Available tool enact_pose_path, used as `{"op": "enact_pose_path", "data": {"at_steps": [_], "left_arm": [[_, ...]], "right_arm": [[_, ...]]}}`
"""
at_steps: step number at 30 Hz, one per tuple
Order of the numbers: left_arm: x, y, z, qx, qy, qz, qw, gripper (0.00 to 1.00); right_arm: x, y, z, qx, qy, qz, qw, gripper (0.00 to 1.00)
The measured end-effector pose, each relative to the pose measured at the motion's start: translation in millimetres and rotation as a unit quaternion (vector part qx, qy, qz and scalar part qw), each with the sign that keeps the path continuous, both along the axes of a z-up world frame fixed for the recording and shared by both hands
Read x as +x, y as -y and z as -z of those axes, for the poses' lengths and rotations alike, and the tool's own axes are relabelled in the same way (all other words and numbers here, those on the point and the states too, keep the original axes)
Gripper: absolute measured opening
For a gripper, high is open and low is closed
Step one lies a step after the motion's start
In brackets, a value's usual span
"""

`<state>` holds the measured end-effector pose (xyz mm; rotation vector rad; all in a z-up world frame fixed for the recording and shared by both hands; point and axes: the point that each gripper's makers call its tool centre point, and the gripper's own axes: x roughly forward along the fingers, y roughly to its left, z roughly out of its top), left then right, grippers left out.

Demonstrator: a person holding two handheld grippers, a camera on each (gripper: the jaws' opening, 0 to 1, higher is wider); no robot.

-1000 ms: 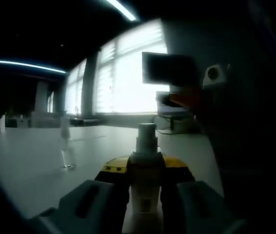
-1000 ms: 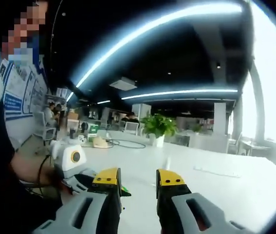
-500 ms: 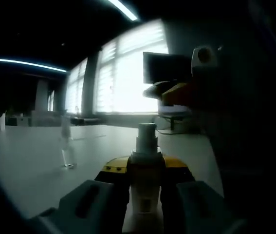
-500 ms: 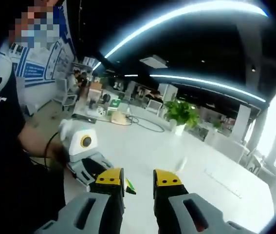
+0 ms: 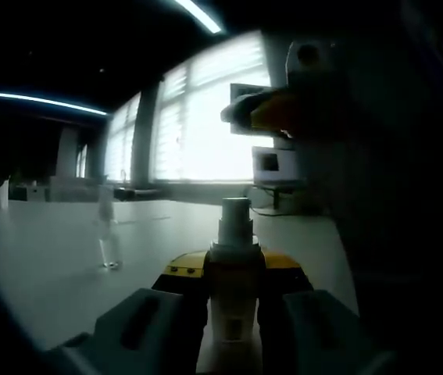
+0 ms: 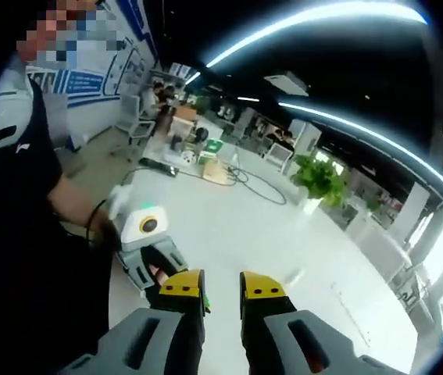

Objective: Clamp pump bottle remove cover press pump head put on cover

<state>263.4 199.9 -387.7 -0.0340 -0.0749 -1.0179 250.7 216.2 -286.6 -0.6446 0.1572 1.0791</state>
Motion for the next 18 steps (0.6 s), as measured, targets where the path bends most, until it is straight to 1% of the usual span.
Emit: {"op": "enact_pose_path", "data": {"at_steps": [1,3,6,7,8,9,11,14,15,16,17,18], "left_arm": [[0.1,0,0.0,0.0,-0.001,0.0,1.0,0.14],[0.2,0,0.1,-0.001,-0.002,0.0,1.0,0.14],[0.7,-1,0.4,0.0,-0.002,-0.001,1.0,0.14],[0.7,-1,0.4,0.0,-0.002,-0.001,1.0,0.14],[0.7,-1,0.4,0.0,-0.002,-0.001,1.0,0.14],[1.1,-1,0.6,0.0,-0.002,-0.001,1.0,0.14],[1.7,-2,0.7,0.0,-0.002,-0.001,1.0,0.14],[1.4,-2,0.8,0.0,0.0,0.0,1.0,0.14],[1.2,-2,0.7,0.001,0.001,0.0,1.0,0.14],[1.0,-2,0.7,0.001,0.002,0.0,1.0,0.14],[1.0,-2,0.7,0.002,0.004,0.001,1.0,0.14],[0.9,-2,0.7,0.002,0.006,0.002,1.0,0.14]], "right_arm": [[0,-1,1.3,-0.009,-0.001,-0.004,1.0,0.12],[-2,-5,5.8,-0.041,0.004,-0.024,0.9989,0.12],[-7,-11,13.8,-0.085,-0.001,-0.054,0.995,0.12],[-9,-13,16.1,-0.107,-0.001,-0.069,0.9918,0.12],[-11,-15,16.8,-0.119,0.0,-0.081,0.9896,0.12],[-13,-17,18.1,-0.129,-0.006,-0.087,0.9878,0.12],[-14,-20,19.8,-0.152,-0.006,-0.102,0.9831,0.12],[-12,-18,26.0,-0.197,-0.012,-0.117,0.9734,0.12],[-12,-19,26.1,-0.201,-0.015,-0.123,0.9716,0.12],[-14,-20,26.5,-0.202,-0.025,-0.127,0.9708,0.12],[-17,-21,26.3,-0.199,-0.042,-0.132,0.9702,0.13],[-16,-23,24.1,-0.198,-0.043,-0.132,0.9703,0.13]]}}
